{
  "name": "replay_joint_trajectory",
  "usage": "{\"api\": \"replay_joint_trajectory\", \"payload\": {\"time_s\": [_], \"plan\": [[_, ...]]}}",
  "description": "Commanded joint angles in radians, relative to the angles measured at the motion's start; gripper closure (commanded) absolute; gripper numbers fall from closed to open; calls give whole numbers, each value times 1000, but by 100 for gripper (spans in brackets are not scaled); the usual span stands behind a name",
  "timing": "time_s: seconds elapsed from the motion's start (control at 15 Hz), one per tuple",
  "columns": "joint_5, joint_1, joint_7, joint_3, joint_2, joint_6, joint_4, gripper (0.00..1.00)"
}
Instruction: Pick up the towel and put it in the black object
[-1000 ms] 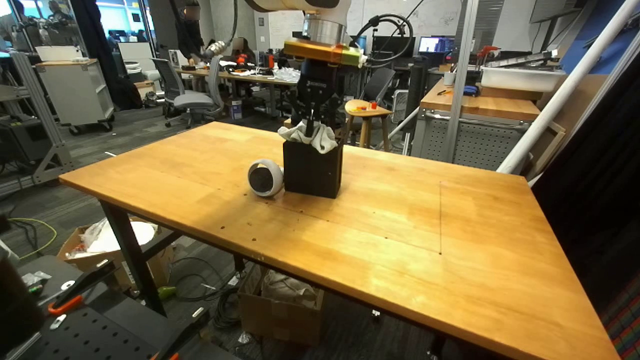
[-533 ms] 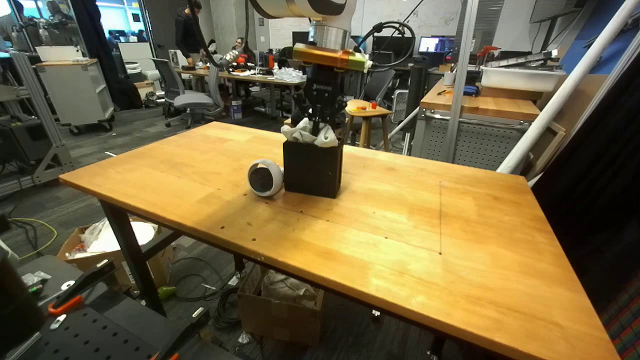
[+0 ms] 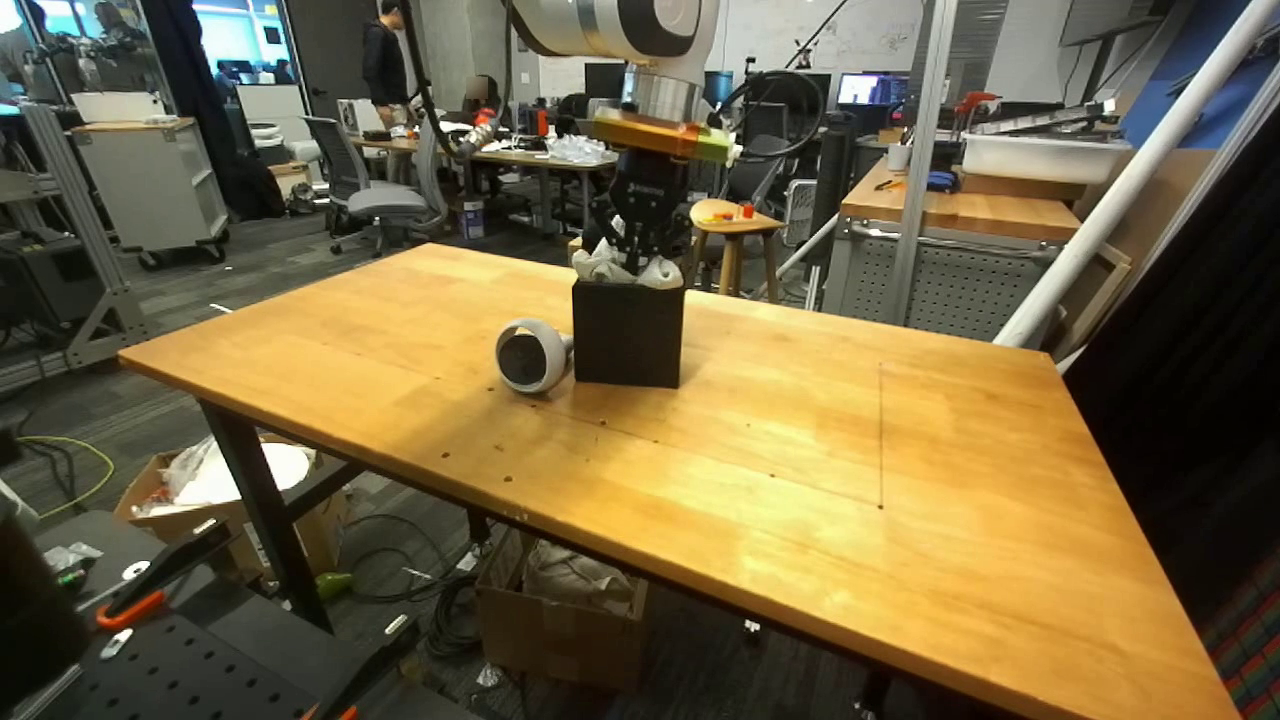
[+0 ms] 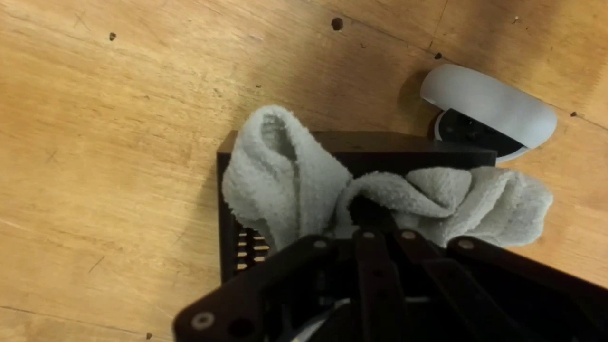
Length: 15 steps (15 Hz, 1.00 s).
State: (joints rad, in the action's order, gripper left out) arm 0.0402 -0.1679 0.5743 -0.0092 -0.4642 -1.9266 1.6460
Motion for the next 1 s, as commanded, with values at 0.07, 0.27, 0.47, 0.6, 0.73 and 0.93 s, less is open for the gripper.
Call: {"api": "replay_joint_trajectory", "payload": {"time_s": [0.07,0.27,0.47,0.6,0.73,0.93], "plan": [[46,-35,14,12,-74,1,-53,100],[62,-51,14,14,-120,12,-75,100],[71,-61,15,19,-173,29,-116,100],[71,-66,14,22,-196,41,-143,100],[73,-65,9,25,-202,57,-159,100],[68,-64,0,23,-176,73,-145,100]]}}
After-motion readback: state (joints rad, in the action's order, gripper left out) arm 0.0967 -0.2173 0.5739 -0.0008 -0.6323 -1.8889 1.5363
